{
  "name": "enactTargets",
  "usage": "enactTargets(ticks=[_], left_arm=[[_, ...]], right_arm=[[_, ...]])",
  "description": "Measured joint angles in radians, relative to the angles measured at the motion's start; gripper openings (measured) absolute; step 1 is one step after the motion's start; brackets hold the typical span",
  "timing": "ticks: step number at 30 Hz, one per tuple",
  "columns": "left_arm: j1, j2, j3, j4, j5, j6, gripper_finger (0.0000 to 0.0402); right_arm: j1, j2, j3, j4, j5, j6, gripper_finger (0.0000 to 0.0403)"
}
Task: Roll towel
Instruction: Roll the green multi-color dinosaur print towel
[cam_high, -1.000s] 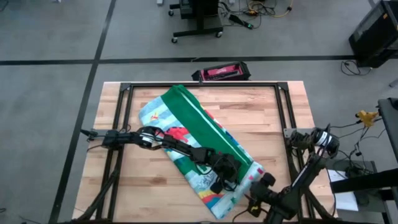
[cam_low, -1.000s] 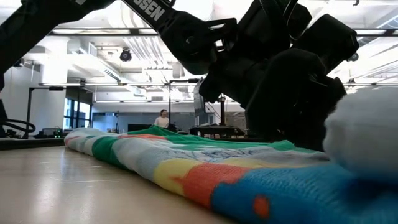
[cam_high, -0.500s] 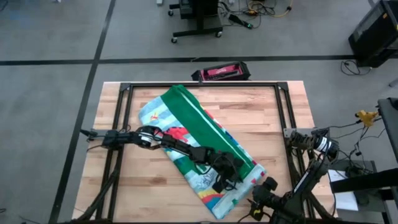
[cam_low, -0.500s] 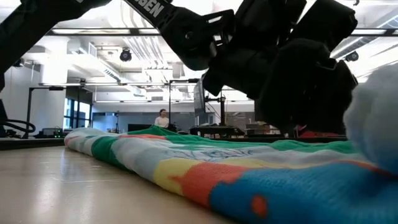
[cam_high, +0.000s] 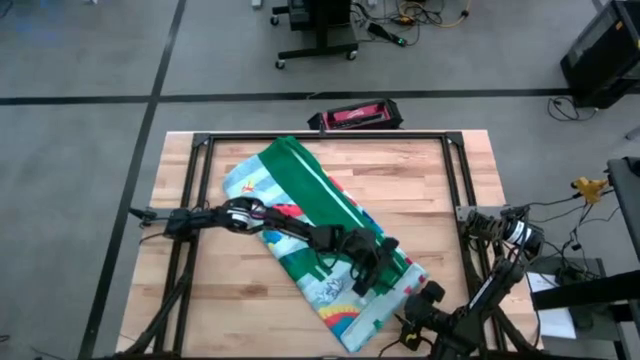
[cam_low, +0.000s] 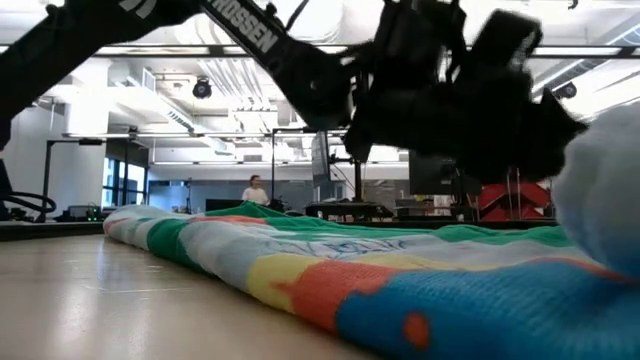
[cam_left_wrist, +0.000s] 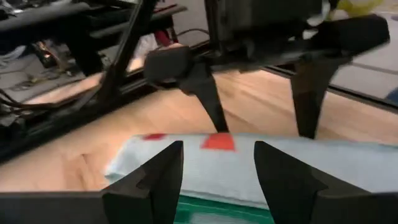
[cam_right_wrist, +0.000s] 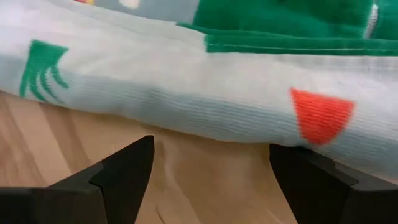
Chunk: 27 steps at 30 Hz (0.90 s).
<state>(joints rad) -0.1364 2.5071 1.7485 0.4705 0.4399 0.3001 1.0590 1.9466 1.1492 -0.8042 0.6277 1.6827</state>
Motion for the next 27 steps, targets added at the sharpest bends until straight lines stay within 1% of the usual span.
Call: enactTargets(ticks=[7, 12, 20, 22, 27], left_arm=[[0.002, 0.073, 0.008, 0.024, 0.021, -0.032, 0.0165], [0.004, 0.092, 0.014, 0.028, 0.027, -0.052, 0.0166], [0.004, 0.093, 0.014, 0.008, 0.024, -0.056, 0.0175], [0.005, 0.093, 0.014, 0.007, 0.024, -0.056, 0.0173], [0.005, 0.094, 0.013, 0.001, 0.026, -0.059, 0.0164]], right_arm=[[-0.045, -0.004, 0.016, 0.004, -0.002, -0.078, 0.0306], [-0.059, -0.032, 0.034, -0.014, -0.005, -0.111, 0.0304], [-0.051, -0.116, 0.030, -0.067, -0.012, -0.089, 0.0302], [-0.041, -0.122, 0.028, -0.070, -0.052, -0.080, 0.0302], [-0.010, -0.115, -0.003, -0.107, -0.209, -0.013, 0.0298]])
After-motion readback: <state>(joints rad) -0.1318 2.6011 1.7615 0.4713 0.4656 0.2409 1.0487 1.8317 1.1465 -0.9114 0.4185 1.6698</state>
